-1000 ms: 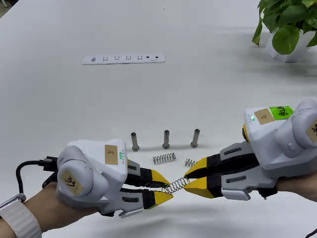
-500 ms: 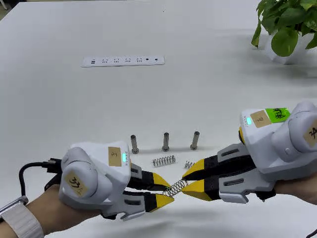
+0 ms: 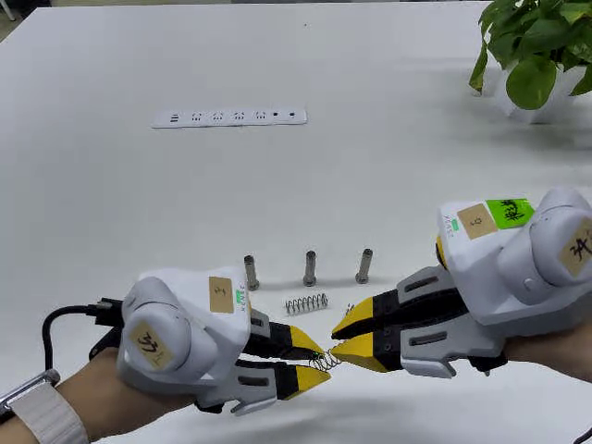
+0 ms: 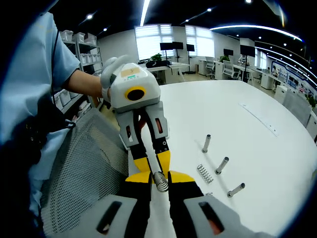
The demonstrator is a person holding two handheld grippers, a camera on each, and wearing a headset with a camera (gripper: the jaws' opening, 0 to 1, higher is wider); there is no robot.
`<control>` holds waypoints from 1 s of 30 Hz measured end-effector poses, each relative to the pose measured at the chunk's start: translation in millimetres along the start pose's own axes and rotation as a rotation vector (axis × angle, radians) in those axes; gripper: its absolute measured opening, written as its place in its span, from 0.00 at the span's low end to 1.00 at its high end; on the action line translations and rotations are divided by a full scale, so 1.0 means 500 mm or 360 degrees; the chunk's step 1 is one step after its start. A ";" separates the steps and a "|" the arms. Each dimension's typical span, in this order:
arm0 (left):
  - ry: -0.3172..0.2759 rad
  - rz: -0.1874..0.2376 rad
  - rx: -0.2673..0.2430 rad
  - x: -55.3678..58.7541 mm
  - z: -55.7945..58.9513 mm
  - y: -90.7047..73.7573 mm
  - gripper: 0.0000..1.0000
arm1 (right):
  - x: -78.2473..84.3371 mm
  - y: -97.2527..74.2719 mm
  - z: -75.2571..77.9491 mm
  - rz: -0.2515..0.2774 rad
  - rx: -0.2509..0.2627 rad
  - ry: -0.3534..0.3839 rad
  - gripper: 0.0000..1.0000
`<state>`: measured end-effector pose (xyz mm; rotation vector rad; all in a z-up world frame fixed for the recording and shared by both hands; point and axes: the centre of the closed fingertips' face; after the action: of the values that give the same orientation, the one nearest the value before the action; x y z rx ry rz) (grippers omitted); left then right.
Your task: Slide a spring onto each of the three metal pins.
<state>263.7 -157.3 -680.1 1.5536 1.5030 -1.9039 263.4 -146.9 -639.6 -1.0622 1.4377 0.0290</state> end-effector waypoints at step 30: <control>-0.0018 -0.0012 0.0013 -0.003 -0.004 0.001 0.09 | 0.013 0.003 -0.005 -0.0149 -0.0013 -0.0072 0.12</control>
<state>265.6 -156.6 -678.7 1.5402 1.5000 -1.9223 262.1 -151.2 -645.3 -1.1276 1.3468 -0.0083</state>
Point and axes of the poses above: the centre of the closed fingertips' face, and the gripper's own axes: y roughly forward along the fingers, z roughly to its right, x roughly out of its underside, and after that the axes turned 11 degrees about -x, right-handed
